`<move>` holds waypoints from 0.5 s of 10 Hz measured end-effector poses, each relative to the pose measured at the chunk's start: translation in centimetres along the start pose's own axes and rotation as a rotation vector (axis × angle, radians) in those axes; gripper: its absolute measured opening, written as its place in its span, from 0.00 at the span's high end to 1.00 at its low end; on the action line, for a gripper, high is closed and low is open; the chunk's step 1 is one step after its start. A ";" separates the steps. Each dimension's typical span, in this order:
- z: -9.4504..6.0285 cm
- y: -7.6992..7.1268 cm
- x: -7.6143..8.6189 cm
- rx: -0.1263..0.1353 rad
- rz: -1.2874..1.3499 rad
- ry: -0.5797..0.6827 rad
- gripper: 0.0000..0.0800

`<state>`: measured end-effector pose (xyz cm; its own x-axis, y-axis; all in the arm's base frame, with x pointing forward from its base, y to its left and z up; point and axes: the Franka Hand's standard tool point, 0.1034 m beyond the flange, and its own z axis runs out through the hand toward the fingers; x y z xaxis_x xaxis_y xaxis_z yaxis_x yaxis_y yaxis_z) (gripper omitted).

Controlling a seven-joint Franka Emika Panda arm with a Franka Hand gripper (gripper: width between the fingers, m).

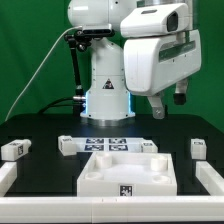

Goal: Assemble one leg

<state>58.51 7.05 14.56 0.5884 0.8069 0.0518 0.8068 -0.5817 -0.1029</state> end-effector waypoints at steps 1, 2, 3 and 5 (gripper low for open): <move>0.0 0.0 0.0 0.000 0.000 0.000 0.19; 0.1 0.1 -0.3 0.000 -0.032 0.000 0.19; 0.6 0.4 -1.3 -0.004 -0.101 0.002 0.19; 1.6 0.4 -2.6 -0.059 -0.215 0.024 0.19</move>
Offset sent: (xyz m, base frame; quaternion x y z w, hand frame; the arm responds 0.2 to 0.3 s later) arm -0.0272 -0.0150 -0.0153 0.0034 0.0663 -0.1584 0.9851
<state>57.24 4.89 12.83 0.4029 0.9108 0.0896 0.9152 -0.4020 -0.0289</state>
